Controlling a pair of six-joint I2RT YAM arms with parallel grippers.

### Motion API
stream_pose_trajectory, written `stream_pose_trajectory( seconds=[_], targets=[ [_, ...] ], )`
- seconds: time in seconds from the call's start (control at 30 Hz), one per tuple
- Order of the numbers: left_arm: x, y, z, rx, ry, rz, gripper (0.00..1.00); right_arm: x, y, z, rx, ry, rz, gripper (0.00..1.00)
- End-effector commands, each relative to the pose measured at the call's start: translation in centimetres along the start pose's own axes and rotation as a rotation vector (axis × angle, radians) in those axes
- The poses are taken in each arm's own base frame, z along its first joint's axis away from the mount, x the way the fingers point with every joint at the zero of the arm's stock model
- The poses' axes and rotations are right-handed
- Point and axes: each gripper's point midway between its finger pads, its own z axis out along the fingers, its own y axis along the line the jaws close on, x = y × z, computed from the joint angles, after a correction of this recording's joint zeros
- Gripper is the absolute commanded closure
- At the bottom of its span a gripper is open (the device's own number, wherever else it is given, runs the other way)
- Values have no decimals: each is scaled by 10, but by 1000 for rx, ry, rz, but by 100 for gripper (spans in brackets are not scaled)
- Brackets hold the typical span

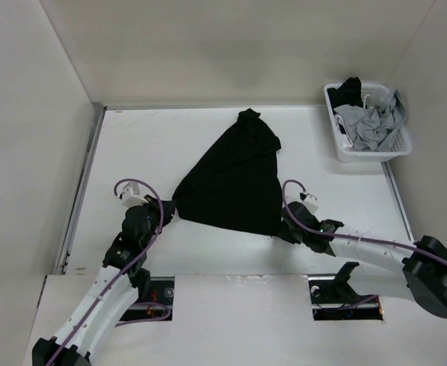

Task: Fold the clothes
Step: Flatten the tank top out

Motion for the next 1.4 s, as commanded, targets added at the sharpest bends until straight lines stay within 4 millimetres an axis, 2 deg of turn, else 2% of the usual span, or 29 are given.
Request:
stream_pose_trajectory(
  seconds=[0.0, 0.1, 0.2, 0.23, 0.3, 0.37, 0.5, 0.63, 0.73, 0.87, 0.97, 1.07, 1.17, 1.23, 1.3, 1.37],
  targets=[
    [-8, -6, 1, 32, -36, 6, 99, 1, -5, 3, 29, 6, -14, 82],
    [-9, -6, 1, 30, -39, 5, 99, -8, -1, -2, 11, -37, 2, 93],
    [-23, -20, -2, 57, -69, -6, 100, -39, 18, -27, -57, -147, 14, 97],
    [-41, -40, -9, 96, -105, -19, 100, -64, 34, -55, -106, -225, -3, 98],
    [-72, -77, -23, 168, -159, -48, 100, -97, 53, -99, -167, -323, -31, 99],
    [-110, -119, -47, 255, -235, -67, 100, -132, 69, -149, -218, -428, -62, 99],
    [-186, -190, -116, 432, -414, -100, 100, -209, 98, -277, -329, -676, -105, 99],
    [-243, -234, -182, 560, -581, -133, 100, -266, 123, -382, -415, -876, -138, 99],
    [-280, -261, -226, 631, -702, -128, 100, -295, 140, -438, -472, -974, -163, 98],
    [-309, -299, -274, 741, -768, -103, 100, -321, 153, -486, -513, -1066, -167, 97],
    [-319, -312, -287, 767, -792, -84, 100, -326, 163, -500, -545, -1082, -177, 96],
    [-323, -307, -272, 714, -811, -55, 100, -326, 176, -489, -518, -1094, -214, 95],
    [-313, -292, -217, 612, -760, -43, 99, -327, 191, -454, -461, -1089, -264, 94],
    [-303, -273, -174, 520, -717, -38, 99, -328, 201, -417, -441, -1043, -281, 94],
    [-293, -246, -124, 405, -684, -27, 99, -334, 210, -372, -433, -981, -289, 94],
    [-291, -225, -83, 315, -669, -24, 99, -346, 217, -333, -437, -917, -281, 94]
  ],
)
